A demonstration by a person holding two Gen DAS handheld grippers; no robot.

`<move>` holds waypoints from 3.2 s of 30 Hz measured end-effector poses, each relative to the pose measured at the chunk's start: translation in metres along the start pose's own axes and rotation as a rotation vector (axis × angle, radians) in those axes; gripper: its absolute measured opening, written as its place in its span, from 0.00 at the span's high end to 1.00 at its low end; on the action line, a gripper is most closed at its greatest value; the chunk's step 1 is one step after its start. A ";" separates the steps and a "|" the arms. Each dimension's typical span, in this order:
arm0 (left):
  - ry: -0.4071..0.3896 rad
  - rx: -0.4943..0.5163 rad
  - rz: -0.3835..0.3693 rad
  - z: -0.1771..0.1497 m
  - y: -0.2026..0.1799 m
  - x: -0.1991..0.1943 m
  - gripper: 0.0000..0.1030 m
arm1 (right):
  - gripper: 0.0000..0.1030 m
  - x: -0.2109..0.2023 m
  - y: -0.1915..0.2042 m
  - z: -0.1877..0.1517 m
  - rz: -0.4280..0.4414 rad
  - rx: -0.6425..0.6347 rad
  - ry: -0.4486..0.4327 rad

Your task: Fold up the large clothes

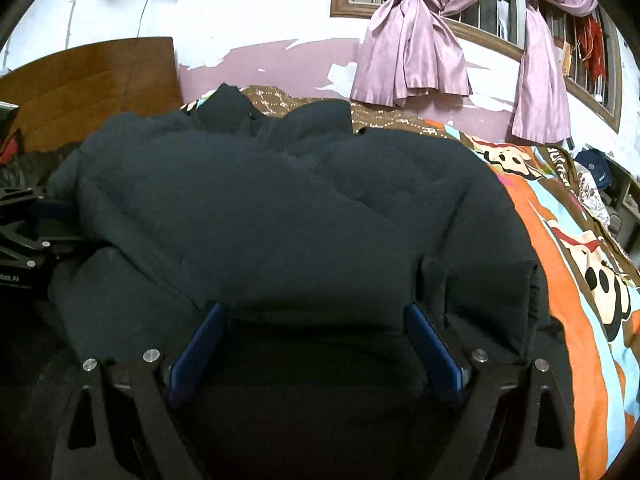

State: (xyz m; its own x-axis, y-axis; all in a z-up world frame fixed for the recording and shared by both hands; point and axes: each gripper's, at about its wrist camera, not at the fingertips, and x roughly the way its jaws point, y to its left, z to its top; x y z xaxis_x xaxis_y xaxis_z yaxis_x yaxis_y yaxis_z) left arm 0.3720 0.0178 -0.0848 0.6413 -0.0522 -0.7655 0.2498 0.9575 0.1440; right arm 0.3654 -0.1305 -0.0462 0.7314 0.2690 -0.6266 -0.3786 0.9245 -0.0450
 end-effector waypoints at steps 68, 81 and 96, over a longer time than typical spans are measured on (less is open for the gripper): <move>-0.134 -0.376 -0.097 0.149 0.107 0.021 0.98 | 0.95 0.102 -0.072 0.199 0.030 0.234 -0.036; -0.068 -0.465 -0.268 0.087 0.109 0.037 0.98 | 0.96 0.112 -0.066 0.120 0.024 0.235 0.115; -0.086 -0.512 -0.329 0.080 0.125 0.033 0.93 | 0.87 0.094 -0.084 0.102 0.122 0.373 0.066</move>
State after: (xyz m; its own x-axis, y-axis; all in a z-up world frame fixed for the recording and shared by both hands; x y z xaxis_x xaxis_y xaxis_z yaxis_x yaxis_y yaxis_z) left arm 0.4829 0.1135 -0.0420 0.6512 -0.3705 -0.6624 0.0782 0.9008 -0.4270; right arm 0.5235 -0.1558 -0.0222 0.6509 0.3766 -0.6591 -0.2202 0.9246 0.3109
